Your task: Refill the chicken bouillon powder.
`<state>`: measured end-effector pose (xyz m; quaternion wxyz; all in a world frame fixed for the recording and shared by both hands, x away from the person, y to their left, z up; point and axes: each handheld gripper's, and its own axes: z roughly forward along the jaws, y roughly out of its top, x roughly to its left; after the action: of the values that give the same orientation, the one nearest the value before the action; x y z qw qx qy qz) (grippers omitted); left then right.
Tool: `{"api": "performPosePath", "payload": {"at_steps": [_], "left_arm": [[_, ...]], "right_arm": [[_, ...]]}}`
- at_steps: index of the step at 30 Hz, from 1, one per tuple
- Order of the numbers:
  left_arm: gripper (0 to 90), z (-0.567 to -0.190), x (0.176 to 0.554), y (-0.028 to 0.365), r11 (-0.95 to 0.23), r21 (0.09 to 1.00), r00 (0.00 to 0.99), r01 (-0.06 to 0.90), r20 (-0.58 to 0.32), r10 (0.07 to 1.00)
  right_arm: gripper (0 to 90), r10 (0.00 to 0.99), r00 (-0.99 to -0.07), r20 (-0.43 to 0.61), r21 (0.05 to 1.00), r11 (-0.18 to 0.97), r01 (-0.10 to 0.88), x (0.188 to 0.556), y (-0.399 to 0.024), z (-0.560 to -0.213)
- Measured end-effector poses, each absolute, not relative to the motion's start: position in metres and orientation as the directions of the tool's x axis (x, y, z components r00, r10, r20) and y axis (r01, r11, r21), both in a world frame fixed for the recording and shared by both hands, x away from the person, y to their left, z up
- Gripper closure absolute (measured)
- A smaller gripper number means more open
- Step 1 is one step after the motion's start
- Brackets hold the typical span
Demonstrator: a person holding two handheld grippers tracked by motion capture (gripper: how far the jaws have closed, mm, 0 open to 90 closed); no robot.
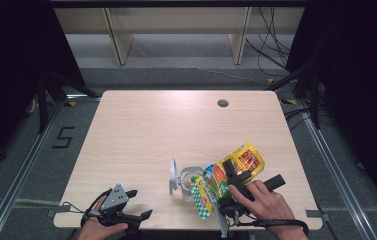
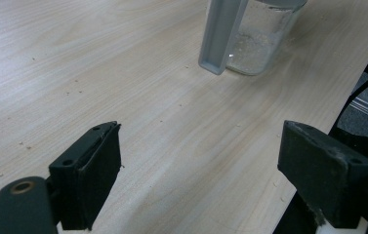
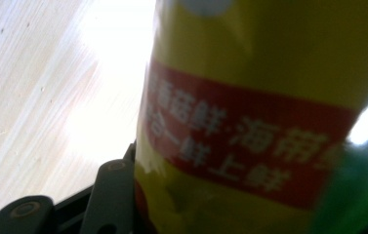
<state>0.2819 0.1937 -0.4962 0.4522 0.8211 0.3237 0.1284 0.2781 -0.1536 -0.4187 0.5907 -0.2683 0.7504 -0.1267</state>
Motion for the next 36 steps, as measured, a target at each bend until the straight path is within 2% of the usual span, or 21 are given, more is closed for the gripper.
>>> {"api": "performPosePath", "payload": {"at_steps": [1, 3, 14, 18, 20, 22, 27, 29, 31, 36], "left_arm": [[15.3, -0.4961, 0.2819, 0.1937, -0.382, 0.826, 0.758, 0.416, -0.082, 0.647], [15.3, -0.4957, 0.2818, 0.1938, -0.381, 0.827, 0.758, 0.414, -0.081, 0.647], [15.3, -0.4958, 0.2819, 0.1938, -0.383, 0.826, 0.759, 0.414, -0.08, 0.646], [15.3, -0.4953, 0.2818, 0.1943, -0.387, 0.826, 0.757, 0.409, -0.072, 0.649], [15.3, -0.4955, 0.2818, 0.194, -0.382, 0.827, 0.758, 0.413, -0.08, 0.647], [15.3, -0.4952, 0.2823, 0.1946, -0.393, 0.824, 0.761, 0.408, -0.069, 0.645], [15.4, -0.4953, 0.2816, 0.194, -0.382, 0.828, 0.757, 0.411, -0.076, 0.649], [15.4, -0.4952, 0.2818, 0.1943, -0.384, 0.827, 0.757, 0.411, -0.074, 0.649], [15.3, -0.4959, 0.2808, 0.1926, -0.356, 0.834, 0.75, 0.421, -0.099, 0.654], [15.4, -0.4951, 0.2819, 0.1944, -0.388, 0.826, 0.757, 0.409, -0.07, 0.649]], "right_arm": [[55.1, -0.577, -0.149, -0.803, -0.534, 0.808, -0.247, 0.2782, -0.1518, -0.4201], [55.1, -0.566, -0.154, -0.81, -0.517, 0.813, -0.27, 0.2784, -0.1524, -0.4174], [55.2, -0.556, -0.164, -0.815, -0.51, 0.822, -0.255, 0.2777, -0.1541, -0.4172], [55.2, -0.577, -0.168, -0.799, -0.526, 0.807, -0.269, 0.2789, -0.1524, -0.4169], [55.1, -0.552, -0.166, -0.817, -0.505, 0.824, -0.257, 0.2776, -0.1544, -0.4179], [55.2, -0.572, -0.163, -0.804, -0.522, 0.809, -0.271, 0.278, -0.1529, -0.4157], [55.1, -0.559, -0.174, -0.811, -0.51, 0.82, -0.26, 0.2775, -0.1549, -0.4167], [55.1, -0.582, -0.166, -0.796, -0.533, 0.804, -0.263, 0.2774, -0.1539, -0.4143], [55.1, -0.572, -0.158, -0.805, -0.526, 0.81, -0.258, 0.2769, -0.155, -0.4144], [55.1, -0.563, -0.162, -0.81, -0.517, 0.817, -0.256, 0.2763, -0.1557, -0.415]]}}
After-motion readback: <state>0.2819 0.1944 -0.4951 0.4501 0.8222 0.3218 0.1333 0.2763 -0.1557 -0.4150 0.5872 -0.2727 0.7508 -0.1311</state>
